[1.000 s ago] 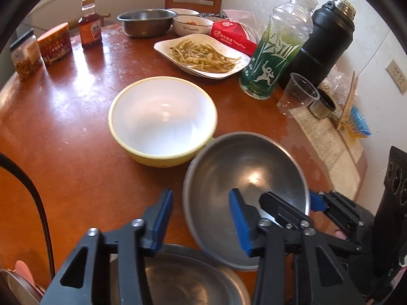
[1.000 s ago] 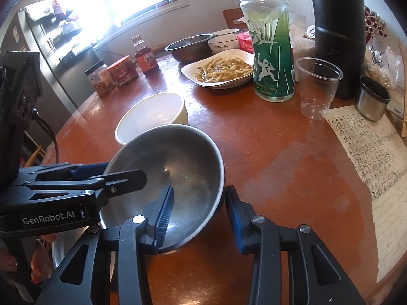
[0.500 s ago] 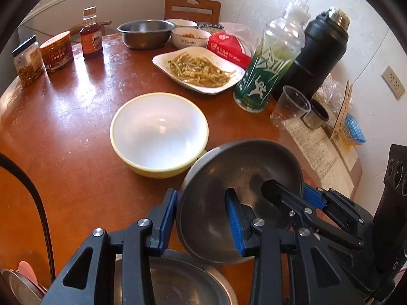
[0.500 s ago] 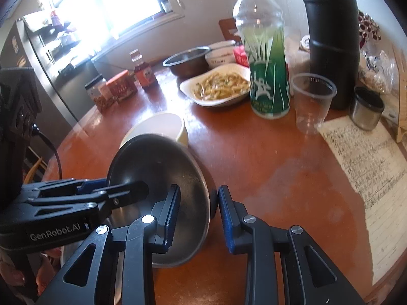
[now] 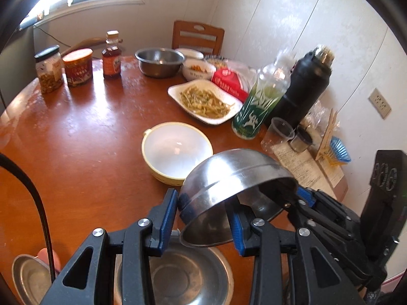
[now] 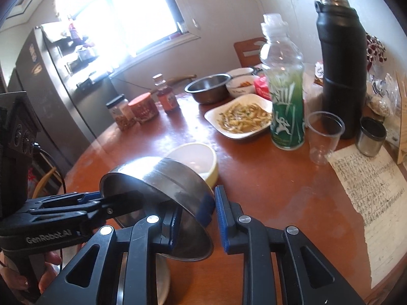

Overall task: Organize plates and bowls
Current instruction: 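Lift the hemispherical bowl with the right gripper and lower it into the large steel bowl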

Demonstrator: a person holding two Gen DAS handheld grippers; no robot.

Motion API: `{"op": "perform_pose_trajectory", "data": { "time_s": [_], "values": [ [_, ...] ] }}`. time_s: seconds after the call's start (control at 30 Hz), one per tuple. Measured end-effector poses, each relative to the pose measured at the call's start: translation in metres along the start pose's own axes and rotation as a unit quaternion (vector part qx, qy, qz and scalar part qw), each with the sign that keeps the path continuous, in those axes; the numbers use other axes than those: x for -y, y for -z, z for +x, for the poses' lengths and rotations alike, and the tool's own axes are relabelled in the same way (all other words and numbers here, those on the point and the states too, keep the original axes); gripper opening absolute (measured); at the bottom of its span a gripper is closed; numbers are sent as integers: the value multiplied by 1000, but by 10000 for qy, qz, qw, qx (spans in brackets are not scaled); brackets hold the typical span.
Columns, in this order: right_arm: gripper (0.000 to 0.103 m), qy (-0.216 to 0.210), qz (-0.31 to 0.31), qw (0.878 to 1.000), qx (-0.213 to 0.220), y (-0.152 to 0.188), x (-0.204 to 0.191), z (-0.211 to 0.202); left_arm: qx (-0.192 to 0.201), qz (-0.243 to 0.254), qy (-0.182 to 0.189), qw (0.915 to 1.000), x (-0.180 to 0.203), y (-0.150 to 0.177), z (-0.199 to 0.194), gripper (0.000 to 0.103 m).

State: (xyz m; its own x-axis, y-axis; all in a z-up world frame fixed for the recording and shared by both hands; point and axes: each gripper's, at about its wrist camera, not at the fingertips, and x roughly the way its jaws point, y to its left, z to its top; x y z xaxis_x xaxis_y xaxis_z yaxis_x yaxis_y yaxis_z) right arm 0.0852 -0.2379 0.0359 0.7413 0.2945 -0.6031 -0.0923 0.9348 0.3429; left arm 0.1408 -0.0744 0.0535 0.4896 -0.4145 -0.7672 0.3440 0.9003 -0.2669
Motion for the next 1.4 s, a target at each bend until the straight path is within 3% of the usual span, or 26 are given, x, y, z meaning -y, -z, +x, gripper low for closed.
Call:
{"op": "perform_pose_trajectory", "data": {
  "time_s": [0.27,0.63,0.93,1.4],
  "values": [
    [26,-360,-242,9991,19,9,-36,-25,225,5,-226,9995,-6,24,-52,39],
    [26,-541,-536,9967,-269,50,-72,-48,-46,-30,-373,9993,-15,80,-85,39],
    [27,-535,-565,9948,-656,79,-77,-51,-359,-144,-373,9986,-20,107,-78,39],
    [27,-398,-460,9940,-913,79,-66,-22,-586,-267,-398,9971,-31,95,-43,39]
  ]
}}
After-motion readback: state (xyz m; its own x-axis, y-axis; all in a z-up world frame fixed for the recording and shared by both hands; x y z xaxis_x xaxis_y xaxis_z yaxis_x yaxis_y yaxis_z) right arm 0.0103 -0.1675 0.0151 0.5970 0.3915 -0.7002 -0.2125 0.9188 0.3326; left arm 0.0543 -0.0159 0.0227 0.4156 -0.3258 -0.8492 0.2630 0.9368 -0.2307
